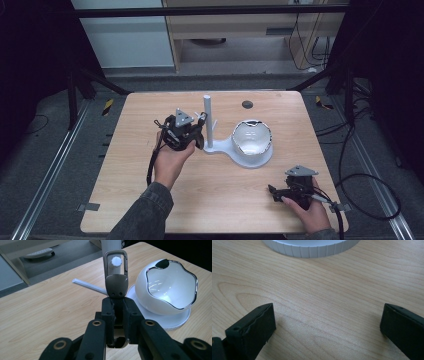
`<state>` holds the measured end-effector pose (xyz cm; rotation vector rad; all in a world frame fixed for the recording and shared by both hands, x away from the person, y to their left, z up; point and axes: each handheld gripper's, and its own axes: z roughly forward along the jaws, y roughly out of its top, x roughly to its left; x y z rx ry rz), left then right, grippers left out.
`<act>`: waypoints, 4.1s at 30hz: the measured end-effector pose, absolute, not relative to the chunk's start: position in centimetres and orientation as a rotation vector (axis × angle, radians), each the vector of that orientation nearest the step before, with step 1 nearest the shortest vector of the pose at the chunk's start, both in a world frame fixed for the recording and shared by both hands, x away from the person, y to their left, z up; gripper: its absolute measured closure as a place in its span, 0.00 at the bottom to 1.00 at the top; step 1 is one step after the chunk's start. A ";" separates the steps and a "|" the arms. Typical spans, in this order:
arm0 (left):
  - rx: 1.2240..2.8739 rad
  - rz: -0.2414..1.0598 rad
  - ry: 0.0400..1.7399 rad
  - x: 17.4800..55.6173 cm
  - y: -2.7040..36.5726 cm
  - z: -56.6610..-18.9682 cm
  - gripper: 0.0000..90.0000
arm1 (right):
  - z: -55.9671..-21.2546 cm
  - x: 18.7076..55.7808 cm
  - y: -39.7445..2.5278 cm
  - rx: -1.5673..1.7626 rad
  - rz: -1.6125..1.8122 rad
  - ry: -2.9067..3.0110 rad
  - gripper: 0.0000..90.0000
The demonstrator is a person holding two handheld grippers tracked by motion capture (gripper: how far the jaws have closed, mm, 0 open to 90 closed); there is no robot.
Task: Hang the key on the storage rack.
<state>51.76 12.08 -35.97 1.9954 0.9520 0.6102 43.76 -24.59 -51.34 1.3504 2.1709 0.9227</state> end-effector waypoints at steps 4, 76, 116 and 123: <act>2.004 0.624 0.950 51.9 12.0 -36.1 0.89 | -51.3 43.8 -24.6 1.351 0.922 2.171 0.00; 1.940 0.598 0.959 52.9 11.3 -37.7 0.87 | -51.3 43.7 -24.6 1.353 0.923 2.170 0.00; 2.024 0.604 0.877 46.8 14.7 -37.8 0.55 | -51.3 43.7 -24.5 1.358 0.923 2.167 0.00; 2.040 0.601 0.930 46.3 16.4 -39.0 0.33 | -51.3 43.7 -24.5 1.358 0.923 2.167 0.01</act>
